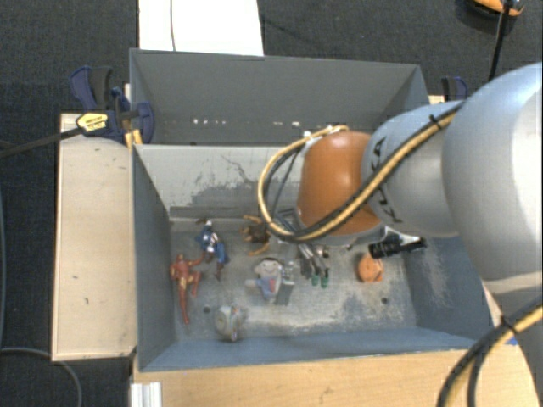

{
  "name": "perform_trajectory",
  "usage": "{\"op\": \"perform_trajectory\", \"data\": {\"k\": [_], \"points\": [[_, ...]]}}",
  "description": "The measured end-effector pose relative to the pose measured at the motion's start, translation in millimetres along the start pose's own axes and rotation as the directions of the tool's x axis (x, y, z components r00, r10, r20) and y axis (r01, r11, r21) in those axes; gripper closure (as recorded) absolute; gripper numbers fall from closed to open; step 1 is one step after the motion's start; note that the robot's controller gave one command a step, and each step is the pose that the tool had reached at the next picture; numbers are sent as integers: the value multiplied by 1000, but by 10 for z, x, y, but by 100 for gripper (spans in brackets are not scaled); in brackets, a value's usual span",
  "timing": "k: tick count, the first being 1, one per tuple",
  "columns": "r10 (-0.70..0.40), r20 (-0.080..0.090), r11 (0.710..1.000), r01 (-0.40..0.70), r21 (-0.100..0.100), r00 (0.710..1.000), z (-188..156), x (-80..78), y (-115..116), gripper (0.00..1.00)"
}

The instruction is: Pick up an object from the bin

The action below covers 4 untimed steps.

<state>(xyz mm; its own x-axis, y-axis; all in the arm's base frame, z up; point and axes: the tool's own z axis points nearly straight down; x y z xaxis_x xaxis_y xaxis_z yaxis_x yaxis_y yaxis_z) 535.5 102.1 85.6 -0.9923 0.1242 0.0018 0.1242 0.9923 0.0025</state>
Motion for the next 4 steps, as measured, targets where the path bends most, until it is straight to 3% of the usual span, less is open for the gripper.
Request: {"op": "perform_trajectory", "data": {"k": [1, 2, 3, 4], "points": [[7, 0, 1000, -7, 0, 1000, 13, 19, 5, 0], [-474, 2, 880, 474, -2, 880, 116, -14, -186, 100], [-492, -1, 870, 492, -2, 870, 135, -11, -221, 100], [-527, -3, 850, 527, -3, 850, -314, -52, -254, 100]]}}
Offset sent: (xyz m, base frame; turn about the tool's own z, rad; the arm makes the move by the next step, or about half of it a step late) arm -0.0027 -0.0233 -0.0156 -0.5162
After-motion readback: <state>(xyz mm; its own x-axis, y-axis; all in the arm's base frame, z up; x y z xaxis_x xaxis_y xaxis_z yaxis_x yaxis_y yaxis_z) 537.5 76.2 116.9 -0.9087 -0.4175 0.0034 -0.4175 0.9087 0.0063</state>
